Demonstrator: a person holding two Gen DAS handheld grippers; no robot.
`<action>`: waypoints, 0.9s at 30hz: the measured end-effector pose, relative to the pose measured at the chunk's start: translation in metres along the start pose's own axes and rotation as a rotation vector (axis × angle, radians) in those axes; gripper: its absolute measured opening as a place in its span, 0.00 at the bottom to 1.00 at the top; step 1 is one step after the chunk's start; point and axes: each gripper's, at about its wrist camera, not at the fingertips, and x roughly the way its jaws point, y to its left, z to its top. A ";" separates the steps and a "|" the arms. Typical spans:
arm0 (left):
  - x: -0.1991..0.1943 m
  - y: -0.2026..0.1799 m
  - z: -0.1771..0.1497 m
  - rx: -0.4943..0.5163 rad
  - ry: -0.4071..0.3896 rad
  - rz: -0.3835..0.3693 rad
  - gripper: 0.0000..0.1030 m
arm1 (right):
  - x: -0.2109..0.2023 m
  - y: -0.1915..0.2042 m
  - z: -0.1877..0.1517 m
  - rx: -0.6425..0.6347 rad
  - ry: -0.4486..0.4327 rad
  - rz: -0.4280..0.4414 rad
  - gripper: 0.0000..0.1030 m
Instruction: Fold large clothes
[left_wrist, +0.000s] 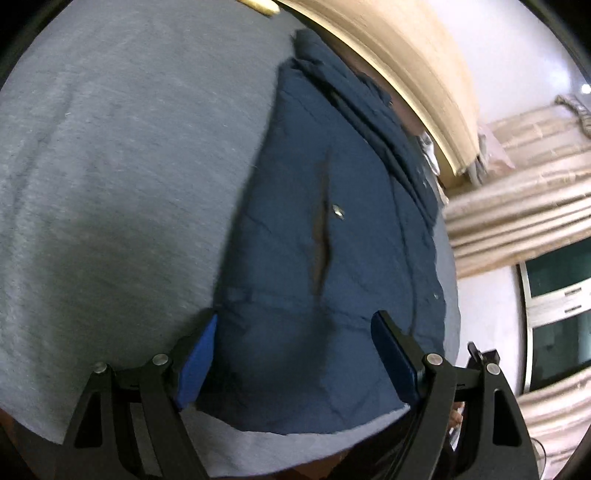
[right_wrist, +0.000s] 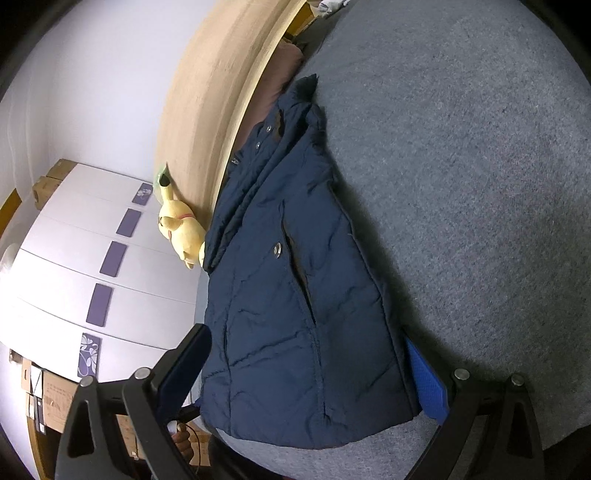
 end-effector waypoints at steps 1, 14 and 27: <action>-0.001 -0.005 -0.001 0.011 -0.001 -0.022 0.80 | 0.000 0.001 0.000 0.002 0.001 0.009 0.96; 0.002 -0.001 -0.016 -0.011 0.004 -0.108 0.82 | 0.001 0.002 -0.002 -0.001 0.029 0.077 0.96; 0.019 -0.024 -0.027 0.082 -0.067 -0.021 0.52 | 0.017 -0.003 -0.002 0.012 0.072 0.003 0.54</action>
